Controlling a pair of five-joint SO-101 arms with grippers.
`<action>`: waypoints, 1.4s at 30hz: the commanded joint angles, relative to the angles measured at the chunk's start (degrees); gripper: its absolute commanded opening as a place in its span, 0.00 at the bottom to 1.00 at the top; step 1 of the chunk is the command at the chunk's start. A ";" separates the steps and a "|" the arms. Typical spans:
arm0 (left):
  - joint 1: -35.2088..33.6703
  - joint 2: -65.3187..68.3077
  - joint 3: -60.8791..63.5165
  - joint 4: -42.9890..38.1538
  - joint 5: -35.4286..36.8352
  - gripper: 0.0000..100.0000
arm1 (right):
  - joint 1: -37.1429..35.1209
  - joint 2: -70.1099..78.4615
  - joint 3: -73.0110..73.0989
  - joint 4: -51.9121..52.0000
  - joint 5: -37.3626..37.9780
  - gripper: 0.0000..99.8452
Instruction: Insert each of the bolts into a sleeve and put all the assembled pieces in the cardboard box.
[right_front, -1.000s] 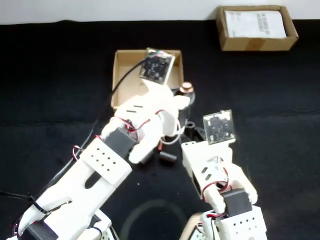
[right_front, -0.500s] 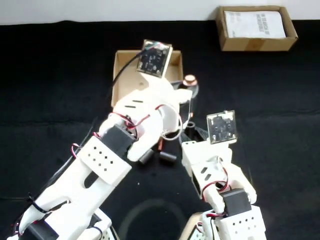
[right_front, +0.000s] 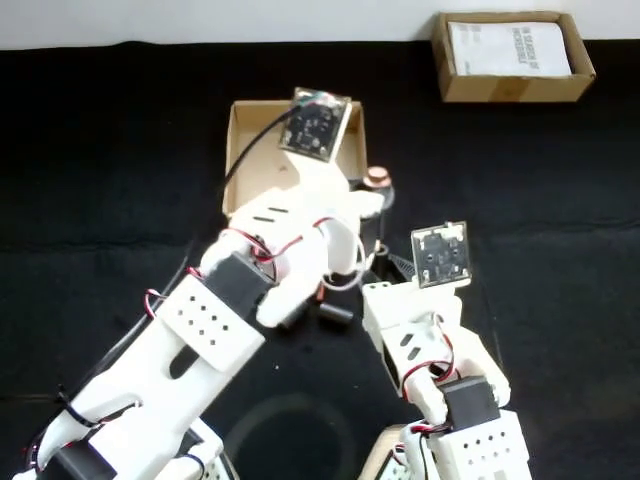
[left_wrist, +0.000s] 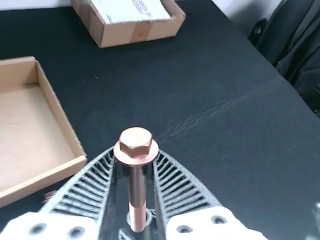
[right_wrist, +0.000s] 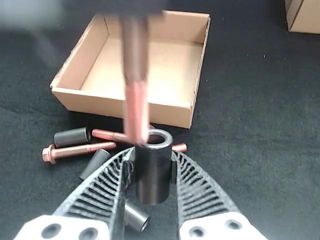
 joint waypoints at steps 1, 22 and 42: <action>1.19 -0.13 1.27 -4.13 0.44 0.01 | -0.48 0.22 -0.66 -1.71 -0.53 0.01; 1.19 -0.66 10.95 -2.90 -2.37 0.01 | -0.40 0.31 -0.92 -1.71 -0.26 0.01; 0.22 -2.77 -18.59 52.48 -5.19 0.24 | 2.51 0.31 -1.10 -1.89 -0.18 0.01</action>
